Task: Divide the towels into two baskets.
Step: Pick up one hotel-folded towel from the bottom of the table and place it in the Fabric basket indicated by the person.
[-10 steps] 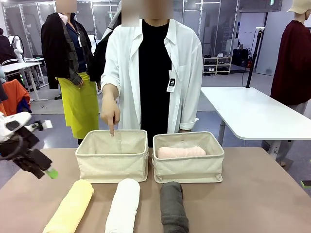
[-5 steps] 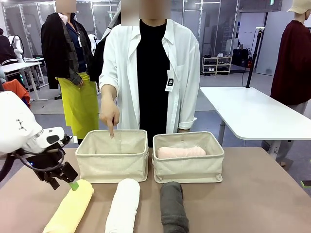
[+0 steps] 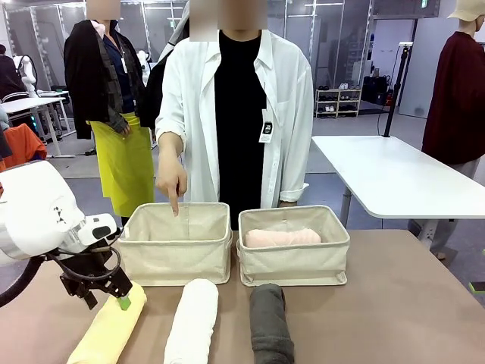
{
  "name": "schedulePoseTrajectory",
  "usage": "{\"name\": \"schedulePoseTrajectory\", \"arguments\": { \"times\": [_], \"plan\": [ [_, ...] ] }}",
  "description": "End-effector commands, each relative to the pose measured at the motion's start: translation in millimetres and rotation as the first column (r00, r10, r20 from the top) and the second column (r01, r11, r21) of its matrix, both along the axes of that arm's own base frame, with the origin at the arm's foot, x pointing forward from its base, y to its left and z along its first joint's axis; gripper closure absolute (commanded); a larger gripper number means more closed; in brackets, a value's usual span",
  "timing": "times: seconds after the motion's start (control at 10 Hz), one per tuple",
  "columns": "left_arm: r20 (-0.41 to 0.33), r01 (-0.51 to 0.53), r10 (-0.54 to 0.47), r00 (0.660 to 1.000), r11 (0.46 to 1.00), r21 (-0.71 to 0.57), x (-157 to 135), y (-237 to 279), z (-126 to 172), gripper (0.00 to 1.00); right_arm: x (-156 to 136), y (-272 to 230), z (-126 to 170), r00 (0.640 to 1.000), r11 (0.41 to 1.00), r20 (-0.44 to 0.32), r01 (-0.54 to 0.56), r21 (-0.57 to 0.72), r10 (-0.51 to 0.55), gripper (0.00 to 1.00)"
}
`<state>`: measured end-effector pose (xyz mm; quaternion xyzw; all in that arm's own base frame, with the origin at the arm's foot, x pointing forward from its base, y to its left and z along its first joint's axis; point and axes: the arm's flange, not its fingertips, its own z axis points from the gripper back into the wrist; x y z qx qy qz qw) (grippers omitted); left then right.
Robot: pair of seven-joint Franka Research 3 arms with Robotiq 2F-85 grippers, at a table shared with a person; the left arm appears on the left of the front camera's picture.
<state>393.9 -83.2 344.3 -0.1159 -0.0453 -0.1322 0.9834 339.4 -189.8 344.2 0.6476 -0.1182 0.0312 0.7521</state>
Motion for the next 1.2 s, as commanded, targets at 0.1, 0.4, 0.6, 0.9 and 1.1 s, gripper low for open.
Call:
{"name": "schedulePoseTrajectory", "arguments": {
  "times": [0.1,0.4,0.6,0.9,1.1],
  "plan": [
    [-0.017,-0.019,0.019,1.000,1.000,-0.011,-94.3,5.9,-48.5,0.00,-3.9,1.4,3.0,1.000,1.000,0.003,0.002,-0.009,-0.002,0.00],
    [-0.041,0.003,-0.004,0.999,1.000,-0.021,-98.2,5.7,-53.2,0.13,-3.9,1.4,3.0,1.000,1.000,0.003,0.002,-0.009,-0.002,0.00],
    [-0.044,0.012,-0.013,0.999,1.000,-0.023,-101.5,2.2,-53.5,0.32,-3.9,1.4,3.0,1.000,1.000,0.003,0.002,-0.009,-0.002,0.00],
    [-0.043,0.010,-0.010,0.999,1.000,-0.013,-103.2,1.2,-52.1,0.83,-3.9,1.4,3.0,1.000,1.000,0.003,0.002,-0.009,-0.002,0.00],
    [-0.025,0.022,-0.022,0.999,1.000,-0.014,-103.7,1.0,-46.5,1.00,-3.9,1.4,3.0,1.000,1.000,0.003,0.002,-0.009,-0.002,0.00]
  ]
}}
